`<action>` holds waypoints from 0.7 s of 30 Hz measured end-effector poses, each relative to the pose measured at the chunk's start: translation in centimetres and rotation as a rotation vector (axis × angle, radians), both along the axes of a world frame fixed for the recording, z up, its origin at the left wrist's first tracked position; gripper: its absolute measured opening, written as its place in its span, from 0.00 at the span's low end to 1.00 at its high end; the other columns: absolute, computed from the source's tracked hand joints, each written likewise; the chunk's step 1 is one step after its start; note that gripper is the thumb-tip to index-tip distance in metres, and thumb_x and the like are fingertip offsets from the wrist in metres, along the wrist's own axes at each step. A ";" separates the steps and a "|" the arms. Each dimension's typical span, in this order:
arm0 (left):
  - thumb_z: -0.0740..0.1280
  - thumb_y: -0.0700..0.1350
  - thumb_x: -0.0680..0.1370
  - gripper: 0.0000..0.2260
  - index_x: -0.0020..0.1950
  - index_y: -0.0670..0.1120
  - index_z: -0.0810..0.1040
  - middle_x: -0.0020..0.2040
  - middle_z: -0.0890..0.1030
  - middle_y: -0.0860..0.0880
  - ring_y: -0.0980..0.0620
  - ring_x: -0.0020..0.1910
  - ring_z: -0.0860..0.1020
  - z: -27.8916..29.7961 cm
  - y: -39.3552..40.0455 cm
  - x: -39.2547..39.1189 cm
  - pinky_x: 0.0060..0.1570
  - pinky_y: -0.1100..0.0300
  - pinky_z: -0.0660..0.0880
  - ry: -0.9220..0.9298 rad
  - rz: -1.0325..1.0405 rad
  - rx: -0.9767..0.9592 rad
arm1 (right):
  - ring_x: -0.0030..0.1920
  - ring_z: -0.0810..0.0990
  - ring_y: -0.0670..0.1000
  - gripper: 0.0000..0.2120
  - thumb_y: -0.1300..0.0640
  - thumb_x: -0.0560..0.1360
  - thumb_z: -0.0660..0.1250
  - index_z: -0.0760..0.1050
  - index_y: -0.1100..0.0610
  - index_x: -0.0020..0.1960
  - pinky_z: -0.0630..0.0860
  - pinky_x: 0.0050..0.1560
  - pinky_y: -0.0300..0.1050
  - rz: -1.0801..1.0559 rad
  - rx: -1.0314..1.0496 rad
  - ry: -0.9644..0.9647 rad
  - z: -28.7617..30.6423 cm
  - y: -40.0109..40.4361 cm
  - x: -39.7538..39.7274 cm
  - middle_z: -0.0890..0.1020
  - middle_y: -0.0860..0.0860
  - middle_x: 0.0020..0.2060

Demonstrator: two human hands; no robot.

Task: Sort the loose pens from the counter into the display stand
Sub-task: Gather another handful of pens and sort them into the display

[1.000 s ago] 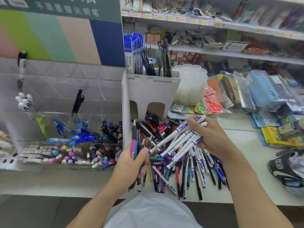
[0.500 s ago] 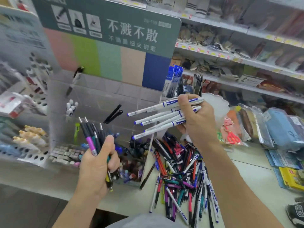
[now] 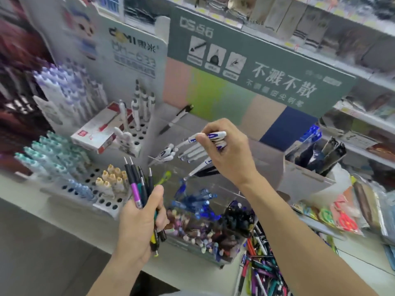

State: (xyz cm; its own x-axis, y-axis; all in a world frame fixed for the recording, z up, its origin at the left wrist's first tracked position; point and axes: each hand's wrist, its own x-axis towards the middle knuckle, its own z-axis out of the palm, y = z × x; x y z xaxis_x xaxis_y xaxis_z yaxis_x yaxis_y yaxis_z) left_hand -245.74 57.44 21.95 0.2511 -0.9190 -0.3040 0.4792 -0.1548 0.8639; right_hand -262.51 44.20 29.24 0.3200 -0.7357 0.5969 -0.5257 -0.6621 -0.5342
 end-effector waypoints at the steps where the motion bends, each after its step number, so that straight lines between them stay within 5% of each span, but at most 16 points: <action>1: 0.69 0.52 0.75 0.16 0.42 0.41 0.69 0.25 0.64 0.45 0.49 0.22 0.61 -0.1 -0.2 0.5 0.24 0.60 0.65 0.000 -0.010 0.006 | 0.41 0.77 0.47 0.06 0.59 0.78 0.73 0.79 0.62 0.46 0.74 0.43 0.40 -0.002 0.005 0.018 0.0 -0.3 0.5 0.80 0.52 0.42; 21: 0.68 0.48 0.79 0.15 0.40 0.41 0.70 0.24 0.66 0.44 0.49 0.22 0.63 0.3 -3.3 6.8 0.23 0.63 0.64 -0.072 -0.087 -0.033 | 0.42 0.76 0.46 0.11 0.59 0.78 0.70 0.79 0.66 0.42 0.73 0.47 0.33 -0.199 -0.322 -0.129 2.2 -0.1 6.4 0.78 0.51 0.41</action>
State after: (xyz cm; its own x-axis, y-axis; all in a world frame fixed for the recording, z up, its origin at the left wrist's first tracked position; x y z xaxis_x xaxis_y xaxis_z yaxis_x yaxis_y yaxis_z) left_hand -238.91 54.09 22.28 0.1894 -0.9477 -0.2569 0.4020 -0.1638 0.9009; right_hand -256.14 44.10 31.42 0.0975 -0.5444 0.8331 -0.6023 -0.6987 -0.3861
